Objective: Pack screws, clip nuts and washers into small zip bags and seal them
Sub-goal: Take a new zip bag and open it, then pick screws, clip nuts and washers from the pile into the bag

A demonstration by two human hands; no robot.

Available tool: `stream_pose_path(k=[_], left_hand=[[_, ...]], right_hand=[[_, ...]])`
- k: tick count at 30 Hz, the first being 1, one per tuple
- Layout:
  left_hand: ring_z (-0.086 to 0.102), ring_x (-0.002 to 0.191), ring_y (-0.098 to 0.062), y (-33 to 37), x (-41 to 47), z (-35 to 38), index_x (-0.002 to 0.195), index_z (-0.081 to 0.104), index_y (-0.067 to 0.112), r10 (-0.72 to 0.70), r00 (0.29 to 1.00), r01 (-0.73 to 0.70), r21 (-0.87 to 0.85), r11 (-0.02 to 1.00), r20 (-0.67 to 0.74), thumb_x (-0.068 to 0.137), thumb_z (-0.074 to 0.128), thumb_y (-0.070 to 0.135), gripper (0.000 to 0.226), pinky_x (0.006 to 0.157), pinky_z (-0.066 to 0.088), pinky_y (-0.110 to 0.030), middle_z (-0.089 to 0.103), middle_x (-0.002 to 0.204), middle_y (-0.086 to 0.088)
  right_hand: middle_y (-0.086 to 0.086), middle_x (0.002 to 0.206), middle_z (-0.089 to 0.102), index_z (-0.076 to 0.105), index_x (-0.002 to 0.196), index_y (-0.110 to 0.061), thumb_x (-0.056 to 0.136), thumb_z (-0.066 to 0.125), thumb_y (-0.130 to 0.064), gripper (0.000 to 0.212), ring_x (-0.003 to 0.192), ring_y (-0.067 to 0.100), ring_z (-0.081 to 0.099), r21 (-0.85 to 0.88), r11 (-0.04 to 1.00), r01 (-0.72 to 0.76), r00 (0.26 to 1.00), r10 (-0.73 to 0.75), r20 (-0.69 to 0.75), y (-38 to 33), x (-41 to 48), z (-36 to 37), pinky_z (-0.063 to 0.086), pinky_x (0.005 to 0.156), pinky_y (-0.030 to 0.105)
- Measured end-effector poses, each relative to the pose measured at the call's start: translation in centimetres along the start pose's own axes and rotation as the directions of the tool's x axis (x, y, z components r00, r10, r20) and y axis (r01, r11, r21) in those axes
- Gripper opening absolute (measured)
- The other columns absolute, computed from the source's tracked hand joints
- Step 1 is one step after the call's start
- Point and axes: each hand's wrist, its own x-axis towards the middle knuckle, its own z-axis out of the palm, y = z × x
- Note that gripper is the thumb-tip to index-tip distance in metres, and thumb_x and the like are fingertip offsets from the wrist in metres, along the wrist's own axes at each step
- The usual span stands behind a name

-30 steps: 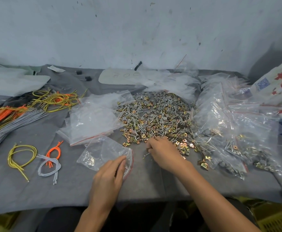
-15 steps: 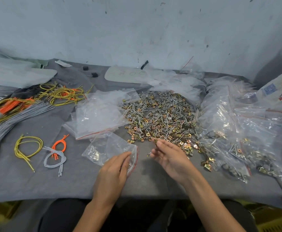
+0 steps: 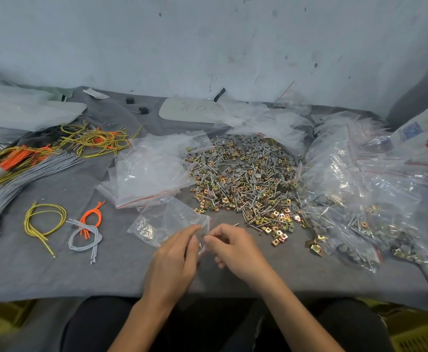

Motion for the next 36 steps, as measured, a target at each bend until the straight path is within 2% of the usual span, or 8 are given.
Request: stream_pose_path(k=[3, 7, 14, 18, 23, 27, 31, 36], left_hand=[[0.052, 0.11, 0.012, 0.1, -0.1, -0.1, 0.128, 0.06, 0.03, 0.011, 1.0, -0.011, -0.015, 1.0, -0.001, 0.102, 0.037, 0.039, 0.036, 0.094, 0.035, -0.002, 0.065, 0.124, 0.015], [0.049, 0.112, 0.02, 0.1, -0.1, -0.3, 0.127, 0.061, 0.029, 0.011, 1.0, -0.012, -0.056, 0.998, -0.025, 0.101, 0.039, 0.035, 0.035, 0.095, 0.033, -0.001, 0.061, 0.123, 0.022], [0.06, 0.102, 0.01, 0.1, 0.2, -0.4, 0.124, 0.066, 0.029, -0.111, 0.991, 0.096, -0.178, 0.979, -0.079, 0.099, 0.046, 0.029, 0.032, 0.084, 0.039, -0.001, 0.069, 0.116, 0.017], [0.061, 0.098, 0.009, 0.2, 0.2, -0.5, 0.124, 0.065, 0.03, -0.126, 0.99, 0.112, -0.194, 0.975, -0.063, 0.099, 0.046, 0.029, 0.031, 0.081, 0.04, -0.002, 0.07, 0.112, 0.015], [0.061, 0.106, 0.007, 0.2, 0.3, -0.4, 0.125, 0.064, 0.033, -0.128, 0.99, 0.113, -0.209, 0.972, -0.061, 0.099, 0.046, 0.029, 0.032, 0.086, 0.046, -0.011, 0.069, 0.115, 0.021], [0.061, 0.104, 0.008, 0.1, 0.3, -0.4, 0.125, 0.063, 0.036, -0.122, 0.991, 0.108, -0.203, 0.973, -0.058, 0.099, 0.046, 0.029, 0.032, 0.084, 0.043, -0.006, 0.066, 0.112, 0.026], [0.066, 0.1, -0.005, 0.3, 0.2, -0.5, 0.122, 0.067, 0.029, -0.131, 0.99, 0.116, -0.208, 0.971, -0.06, 0.098, 0.047, 0.03, 0.031, 0.086, 0.047, -0.016, 0.071, 0.113, 0.013], [0.068, 0.097, -0.011, 0.7, 0.2, -0.6, 0.121, 0.069, 0.026, -0.143, 0.988, 0.13, -0.202, 0.971, -0.052, 0.097, 0.048, 0.03, 0.032, 0.086, 0.047, -0.02, 0.072, 0.111, 0.01]], right_hand=[[-0.005, 0.081, 0.071, 0.069, 0.095, -0.025, 0.095, 0.063, -0.04, 0.016, 0.079, 0.012, 0.065, -0.379, 0.921, 0.091, 0.992, -0.117, -0.046, -0.2, 0.7, 1.3, 0.054, 0.075, 0.036], [-0.002, 0.096, 0.072, 0.064, 0.1, -0.028, 0.096, 0.057, -0.041, 0.016, 0.095, 0.025, 0.066, -0.579, 0.806, 0.122, 0.97, -0.22, -0.101, -0.3, 1.0, 2.5, 0.051, 0.082, 0.04], [-0.004, 0.113, 0.072, 0.07, 0.123, -0.03, 0.096, 0.065, -0.028, 0.028, 0.105, 0.016, 0.065, -0.462, 0.871, 0.169, 0.966, -0.239, -0.097, 0.3, -0.3, 1.4, 0.05, 0.095, 0.036], [-0.011, 0.094, 0.072, 0.065, 0.106, -0.03, 0.093, 0.069, -0.026, 0.015, 0.088, 0.008, 0.067, -0.331, 0.933, 0.145, 0.973, -0.194, -0.122, 0.3, -0.7, 1.3, 0.054, 0.085, 0.037], [-0.002, 0.1, 0.072, 0.053, 0.101, -0.033, 0.095, 0.057, -0.032, 0.008, 0.095, 0.029, 0.065, -0.525, 0.811, 0.258, 0.947, -0.319, -0.026, -0.8, -0.4, 2.8, 0.051, 0.073, 0.04], [-0.006, 0.113, 0.068, 0.058, 0.114, -0.035, 0.096, 0.056, -0.029, 0.019, 0.103, 0.028, 0.063, -0.549, 0.785, 0.287, 0.938, -0.345, -0.003, -0.5, -0.5, 2.9, 0.051, 0.079, 0.043], [-0.011, 0.108, 0.068, 0.069, 0.111, -0.03, 0.095, 0.064, -0.027, 0.017, 0.099, 0.013, 0.064, -0.489, 0.838, 0.242, 0.925, -0.351, -0.144, 1.3, -1.8, 0.2, 0.051, 0.086, 0.037], [-0.012, 0.099, 0.061, 0.07, 0.097, -0.026, 0.091, 0.07, -0.018, 0.01, 0.078, 0.006, 0.057, -0.553, 0.833, 0.018, 0.87, -0.286, -0.403, 4.5, -3.5, -6.3, 0.041, 0.072, 0.027]])
